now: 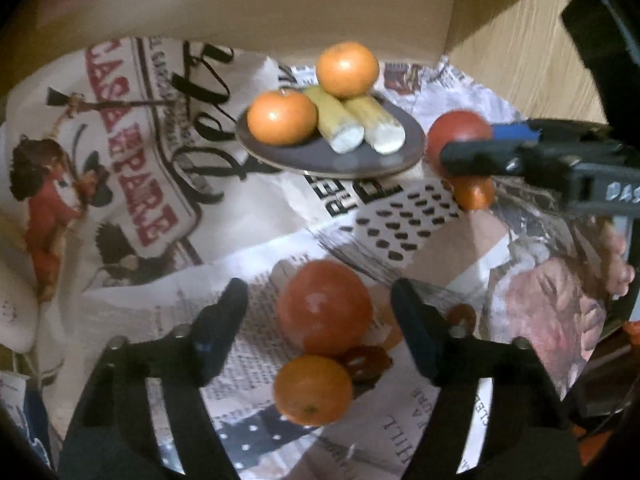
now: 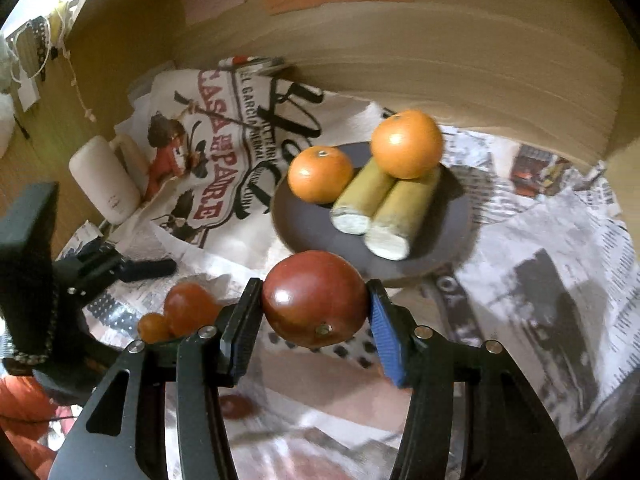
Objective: Organize fruits
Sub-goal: 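Grasp a red tomato with the right gripper while the left gripper grasps another tomato, then place both red tomatoes on the grey plate and open both grippers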
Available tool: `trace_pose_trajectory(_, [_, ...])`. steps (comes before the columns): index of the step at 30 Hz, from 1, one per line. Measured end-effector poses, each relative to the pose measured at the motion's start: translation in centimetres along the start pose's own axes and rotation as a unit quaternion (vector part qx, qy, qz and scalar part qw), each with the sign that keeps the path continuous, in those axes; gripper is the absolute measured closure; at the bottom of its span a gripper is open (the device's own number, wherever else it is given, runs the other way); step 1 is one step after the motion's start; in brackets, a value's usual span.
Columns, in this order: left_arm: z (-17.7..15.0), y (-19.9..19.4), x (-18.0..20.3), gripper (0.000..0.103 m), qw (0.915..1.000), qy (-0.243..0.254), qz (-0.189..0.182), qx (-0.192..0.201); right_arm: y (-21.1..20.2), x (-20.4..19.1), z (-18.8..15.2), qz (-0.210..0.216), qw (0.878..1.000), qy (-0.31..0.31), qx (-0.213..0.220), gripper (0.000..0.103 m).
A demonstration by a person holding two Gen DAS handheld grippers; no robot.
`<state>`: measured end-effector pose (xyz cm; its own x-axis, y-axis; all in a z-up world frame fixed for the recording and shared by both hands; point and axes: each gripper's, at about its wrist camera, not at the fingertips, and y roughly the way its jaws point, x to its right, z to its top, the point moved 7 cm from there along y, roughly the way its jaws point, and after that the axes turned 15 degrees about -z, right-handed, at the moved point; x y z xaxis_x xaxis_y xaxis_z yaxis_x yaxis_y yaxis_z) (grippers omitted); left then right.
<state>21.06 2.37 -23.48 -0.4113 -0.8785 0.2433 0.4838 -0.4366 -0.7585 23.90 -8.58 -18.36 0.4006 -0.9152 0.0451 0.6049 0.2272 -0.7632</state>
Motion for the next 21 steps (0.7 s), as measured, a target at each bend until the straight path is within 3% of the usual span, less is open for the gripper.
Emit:
trace_pose_trajectory(4, [-0.5,1.1,-0.3,0.054,0.9998,-0.012,-0.001,-0.017,-0.4,1.0,-0.4,-0.004,1.0,0.008,0.003,0.055])
trace_pose_trajectory(6, [-0.5,1.0,-0.3,0.057,0.9998,-0.011,-0.003,-0.014,-0.6,1.4,-0.7,-0.007,1.0,0.01,0.004,0.055])
trace_pose_trajectory(14, [0.3,0.7,-0.6,0.057,0.9998,-0.013,0.009,-0.01,-0.6,3.6,-0.9,-0.018,1.0,0.022,0.007,0.055])
trace_pose_trajectory(21, [4.0,0.2,-0.3,0.057,0.9999,-0.006,0.002,0.015,-0.4,5.3,0.3,-0.025,0.999,0.036,0.014,0.055])
